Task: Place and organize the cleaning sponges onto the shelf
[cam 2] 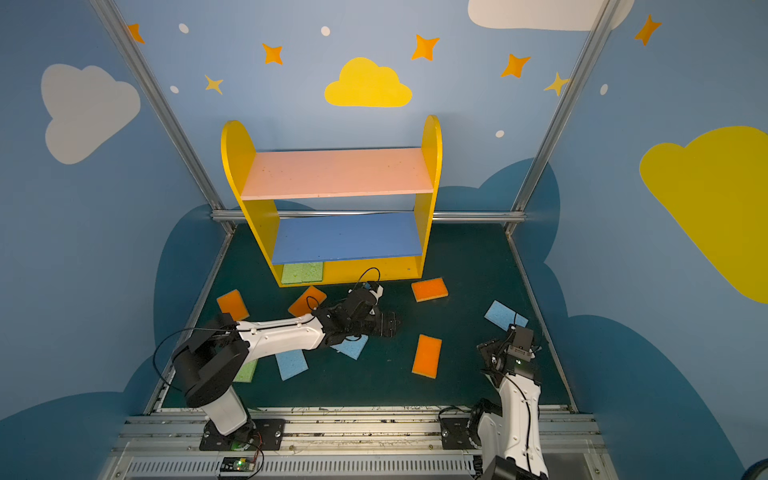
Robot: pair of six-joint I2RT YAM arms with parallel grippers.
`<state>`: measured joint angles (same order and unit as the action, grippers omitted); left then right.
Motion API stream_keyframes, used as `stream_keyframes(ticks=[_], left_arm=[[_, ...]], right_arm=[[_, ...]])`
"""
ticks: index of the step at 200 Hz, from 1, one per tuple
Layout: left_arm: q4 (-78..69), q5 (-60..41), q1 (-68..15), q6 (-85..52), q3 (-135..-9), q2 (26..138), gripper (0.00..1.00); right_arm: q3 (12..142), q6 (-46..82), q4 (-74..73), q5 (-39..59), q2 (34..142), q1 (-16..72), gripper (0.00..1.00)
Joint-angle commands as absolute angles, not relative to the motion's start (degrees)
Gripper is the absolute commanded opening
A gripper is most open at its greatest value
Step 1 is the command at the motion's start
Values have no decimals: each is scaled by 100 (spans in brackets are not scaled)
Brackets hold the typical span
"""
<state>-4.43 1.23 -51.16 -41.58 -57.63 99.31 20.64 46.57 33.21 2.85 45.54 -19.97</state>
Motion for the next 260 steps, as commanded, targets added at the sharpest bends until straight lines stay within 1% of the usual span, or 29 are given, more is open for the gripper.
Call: stream_keyframes(ticks=[1, 28, 53, 66, 84, 110, 120, 140, 162, 172, 184, 203, 260], left_arm=[[-536, 52, -5133, -4157, -5742, 9911, 100], [-536, 62, -5137, -4162, -5652, 9914, 99], [-536, 94, -5124, -4174, -5570, 9881, 100], [-527, 138, -5120, -4180, -5501, 9813, 100], [-536, 216, -5107, -4182, -5396, 9715, 99], [-571, 264, -5080, -4243, -5280, 9643, 99], [-584, 272, -5080, -4273, -5227, 9601, 99], [-404, 264, -5055, -4295, -5178, 9484, 99], [-334, 304, -5013, -4313, -4964, 9289, 100], [-326, 344, -4995, -4340, -4839, 9164, 99], [-276, 405, -4970, -4354, -4714, 9008, 100], [-153, 545, -4970, -4351, -4544, 8731, 100], [203, 928, -4883, -4435, -4160, 8080, 100]], right_arm=[[1797, 4897, 3083, 252, 4768, -2047, 75], [1631, 4972, 2641, 659, 4826, -2040, 75], [1226, 5026, 1414, 1924, 4834, -2003, 75], [1157, 5037, 970, 2276, 4810, -1836, 74], [1188, 5035, 504, 2375, 4805, -1386, 70], [1442, 5219, 31, 2059, 5114, -442, 69], [1638, 5232, -38, 1945, 5386, -30, 70], [2045, 5409, -122, 2090, 6059, 421, 70], [2678, 5481, -202, 2719, 7343, 770, 70], [2934, 5521, -412, 3093, 7967, 943, 69], [3050, 5677, -859, 3246, 8448, 1180, 67], [3256, 5772, -1204, 3147, 8881, 1607, 66], [4585, 5686, -1015, 2944, 9890, 2938, 66]])
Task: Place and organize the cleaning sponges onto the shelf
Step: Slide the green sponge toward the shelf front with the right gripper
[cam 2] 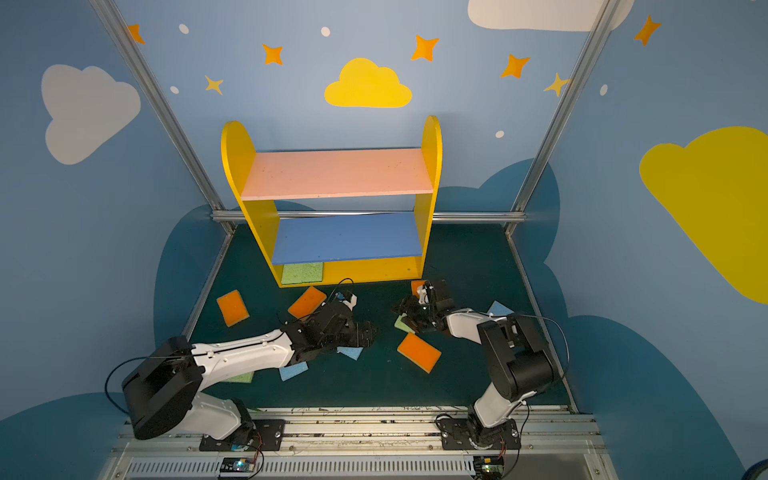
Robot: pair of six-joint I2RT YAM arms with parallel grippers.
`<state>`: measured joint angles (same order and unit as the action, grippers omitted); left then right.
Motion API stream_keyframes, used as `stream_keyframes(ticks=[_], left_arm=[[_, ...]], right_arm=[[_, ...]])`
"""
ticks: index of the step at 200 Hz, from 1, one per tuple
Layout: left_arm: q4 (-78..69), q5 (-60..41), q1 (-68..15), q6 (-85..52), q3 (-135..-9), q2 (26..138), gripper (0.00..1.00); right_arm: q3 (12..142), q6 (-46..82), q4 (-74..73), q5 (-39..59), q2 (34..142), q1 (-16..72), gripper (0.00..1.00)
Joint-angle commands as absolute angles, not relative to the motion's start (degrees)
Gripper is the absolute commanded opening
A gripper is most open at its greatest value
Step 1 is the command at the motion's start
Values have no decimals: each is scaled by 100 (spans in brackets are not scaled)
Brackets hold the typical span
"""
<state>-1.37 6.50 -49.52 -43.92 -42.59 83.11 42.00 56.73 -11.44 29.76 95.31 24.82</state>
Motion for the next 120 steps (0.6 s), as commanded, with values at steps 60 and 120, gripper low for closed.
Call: stream_keyframes(ticks=[60, 120], left_arm=[[432, 936, -4611, -4399, -3928, 7728, 100], [-138, 318, -4448, -4315, -4033, 8195, 45]], right_arm=[[4983, 5563, -1013, 3217, 9842, 3301, 65], [4974, 5309, -633, 3706, 9132, 3075, 61]])
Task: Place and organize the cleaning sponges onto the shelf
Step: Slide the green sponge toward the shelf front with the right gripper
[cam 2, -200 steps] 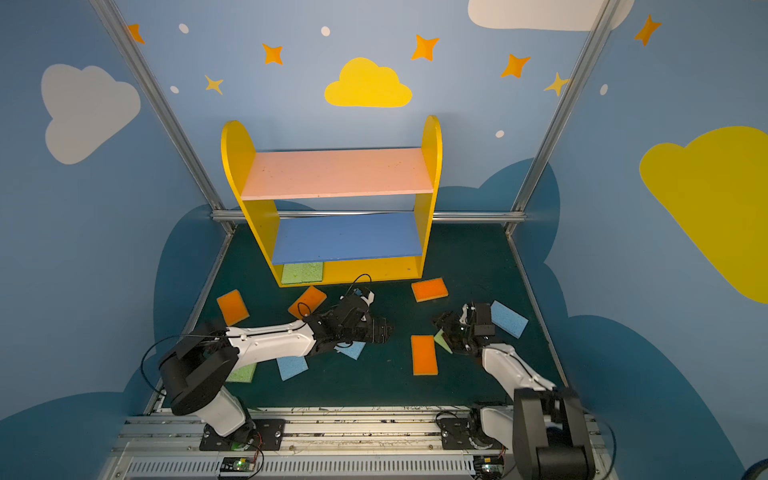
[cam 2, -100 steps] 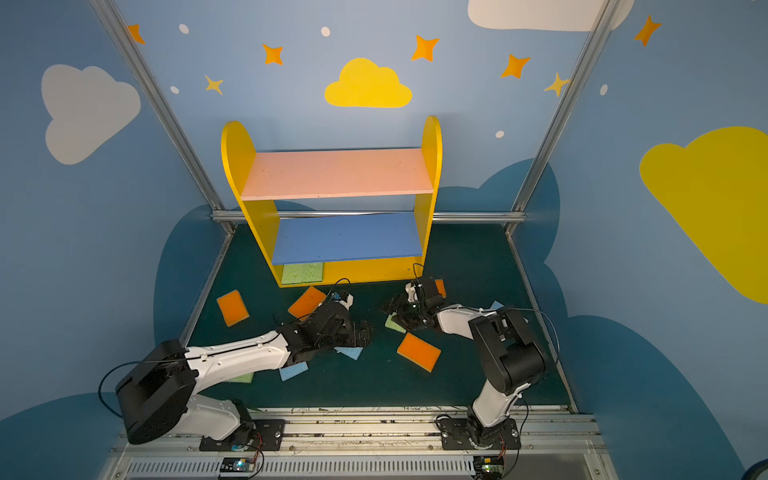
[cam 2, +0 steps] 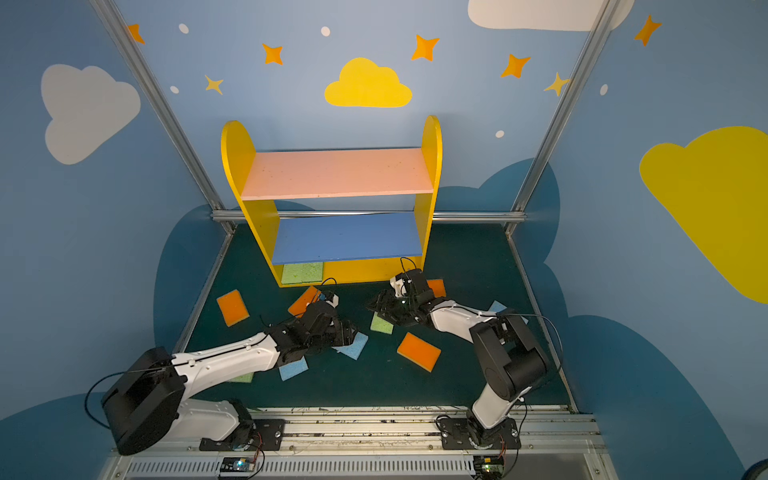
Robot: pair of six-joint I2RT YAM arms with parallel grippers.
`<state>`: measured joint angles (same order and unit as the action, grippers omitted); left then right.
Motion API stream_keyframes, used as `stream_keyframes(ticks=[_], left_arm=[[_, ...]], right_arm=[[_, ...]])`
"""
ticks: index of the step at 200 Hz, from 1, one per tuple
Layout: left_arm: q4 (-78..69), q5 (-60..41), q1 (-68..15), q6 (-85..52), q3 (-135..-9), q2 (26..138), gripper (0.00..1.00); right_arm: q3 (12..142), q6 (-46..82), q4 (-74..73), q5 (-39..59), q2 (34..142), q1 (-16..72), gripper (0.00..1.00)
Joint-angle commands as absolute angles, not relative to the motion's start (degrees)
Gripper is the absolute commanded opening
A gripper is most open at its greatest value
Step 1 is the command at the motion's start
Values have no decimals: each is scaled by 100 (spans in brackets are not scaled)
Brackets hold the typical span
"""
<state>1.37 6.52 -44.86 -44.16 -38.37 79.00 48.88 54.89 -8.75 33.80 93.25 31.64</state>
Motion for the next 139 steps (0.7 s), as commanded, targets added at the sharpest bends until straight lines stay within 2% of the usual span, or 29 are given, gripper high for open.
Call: stream_keyframes(ticks=[1, 24, 32, 34, 62, 111, 139], left_arm=[[-139, 313, -4448, -4315, -4038, 8211, 44], [-169, 100, -4425, -4193, -4349, 8611, 24], [-101, 56, -4406, -4136, -4481, 8752, 6], [-90, 47, -4393, -4108, -4530, 8789, 4], [-67, -167, -4291, -4048, -4844, 9201, 3], [-188, -495, -4175, -4023, -5200, 9868, 3], [-285, -612, -4166, -4050, -5210, 10114, 3]], right_arm=[[4966, 5309, -633, 3721, 9132, 3071, 60], [4644, 5394, -897, 3995, 9148, 2794, 46], [4493, 5497, -1074, 4125, 9171, 2638, 44], [4452, 5523, -1125, 4164, 9179, 2609, 44], [4082, 5551, -1503, 4468, 9081, 2176, 43], [4252, 4415, -162, 4002, 8881, 1866, 52], [4160, 4315, -284, 4069, 9167, 1708, 53]])
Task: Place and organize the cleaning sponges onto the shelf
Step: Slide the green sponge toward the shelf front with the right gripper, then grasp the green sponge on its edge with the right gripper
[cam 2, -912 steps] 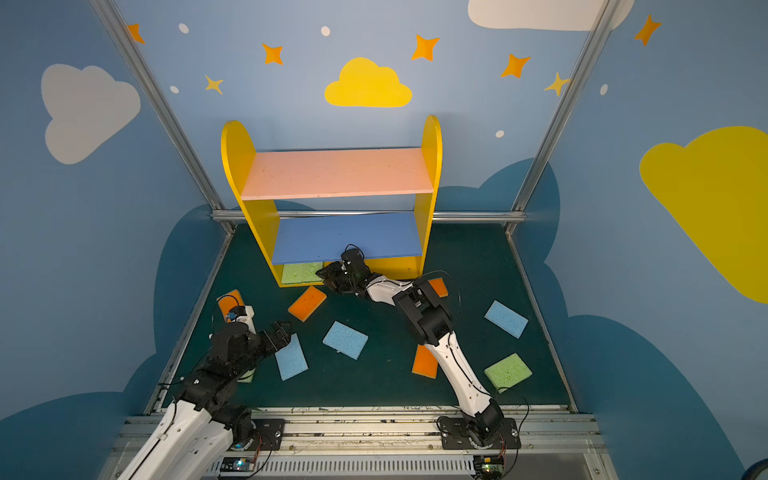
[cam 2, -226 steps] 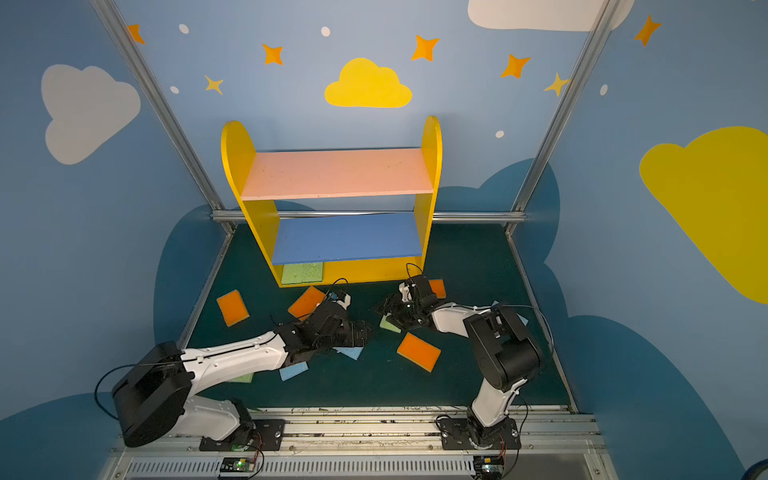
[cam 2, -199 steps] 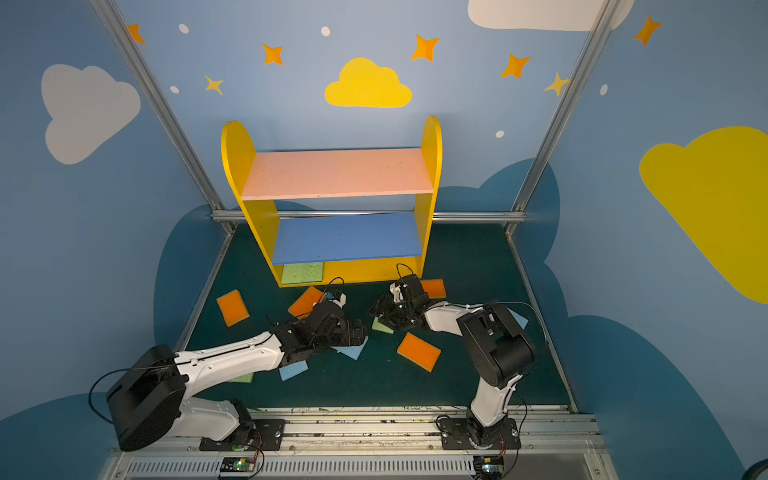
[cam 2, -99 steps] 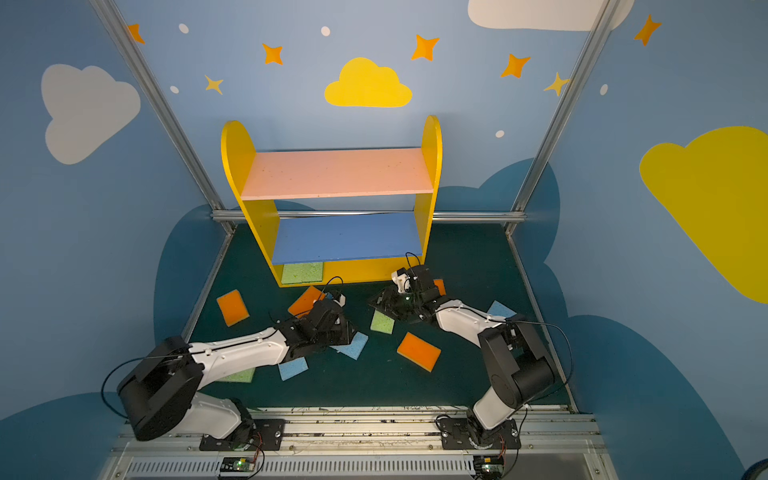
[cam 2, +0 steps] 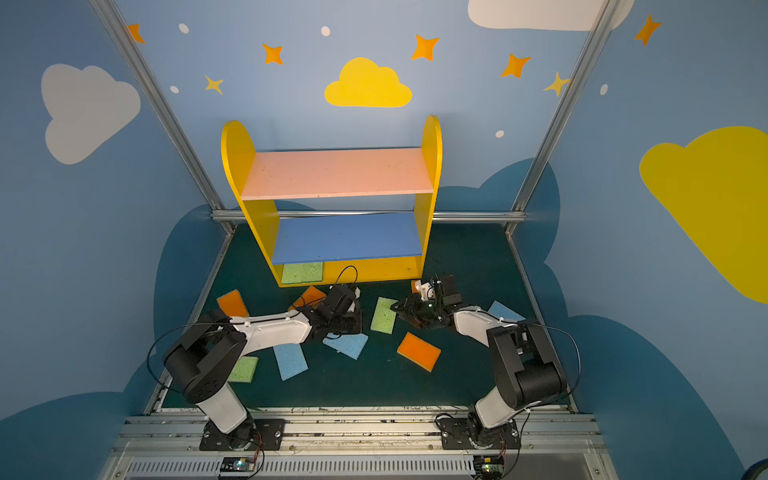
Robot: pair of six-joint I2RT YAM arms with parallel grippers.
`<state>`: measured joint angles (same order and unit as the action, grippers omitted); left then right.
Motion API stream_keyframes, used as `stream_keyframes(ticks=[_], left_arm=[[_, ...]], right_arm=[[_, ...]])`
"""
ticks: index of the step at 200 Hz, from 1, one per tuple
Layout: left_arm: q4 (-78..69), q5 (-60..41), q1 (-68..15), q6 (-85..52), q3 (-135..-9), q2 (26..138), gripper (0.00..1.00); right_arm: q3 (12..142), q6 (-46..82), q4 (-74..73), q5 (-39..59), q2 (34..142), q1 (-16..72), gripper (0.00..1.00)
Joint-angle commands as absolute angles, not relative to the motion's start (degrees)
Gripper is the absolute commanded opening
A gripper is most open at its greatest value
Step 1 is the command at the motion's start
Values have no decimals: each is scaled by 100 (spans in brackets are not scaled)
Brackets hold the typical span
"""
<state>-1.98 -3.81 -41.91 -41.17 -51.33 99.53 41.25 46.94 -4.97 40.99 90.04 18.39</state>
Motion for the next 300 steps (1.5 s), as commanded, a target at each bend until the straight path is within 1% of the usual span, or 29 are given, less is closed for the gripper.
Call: stream_keyframes(ticks=[1, 41, 68, 96, 132, 147, 180, 229, 247, 300], left_arm=[[-287, -614, -4166, -4055, -5207, 10120, 3], [-532, -812, -4165, -4186, -5102, 10359, 3], [-700, -878, -4176, -4271, -5017, 10458, 3], [-848, -955, -4201, -4351, -4959, 10511, 3], [-905, -976, -4328, -4399, -5020, 10614, 3], [-914, -976, -4375, -4413, -5069, 10675, 3], [-855, -984, -4429, -4423, -5170, 10748, 3], [-694, -850, -4430, -4362, -5133, 10574, 3], [-694, -853, -4429, -4381, -5117, 10578, 3], [-729, -883, -4441, -4391, -5119, 10615, 3]], right_arm=[[4159, 4320, -292, 4074, 9180, 1706, 53], [3993, 4564, -1039, 4437, 9875, 1702, 53], [3905, 4571, -1236, 4556, 10145, 1727, 52], [3587, 4432, -1369, 4588, 10073, 1813, 53], [3246, 4259, -1327, 4400, 9831, 2025, 56], [3157, 4332, -1456, 4389, 9869, 2063, 55], [3206, 4402, -1493, 4362, 10094, 2067, 50], [3217, 4483, -1442, 4072, 10125, 2013, 46], [3206, 4504, -1450, 4024, 10134, 2004, 43], [3221, 4540, -1420, 3986, 10086, 1995, 11]])
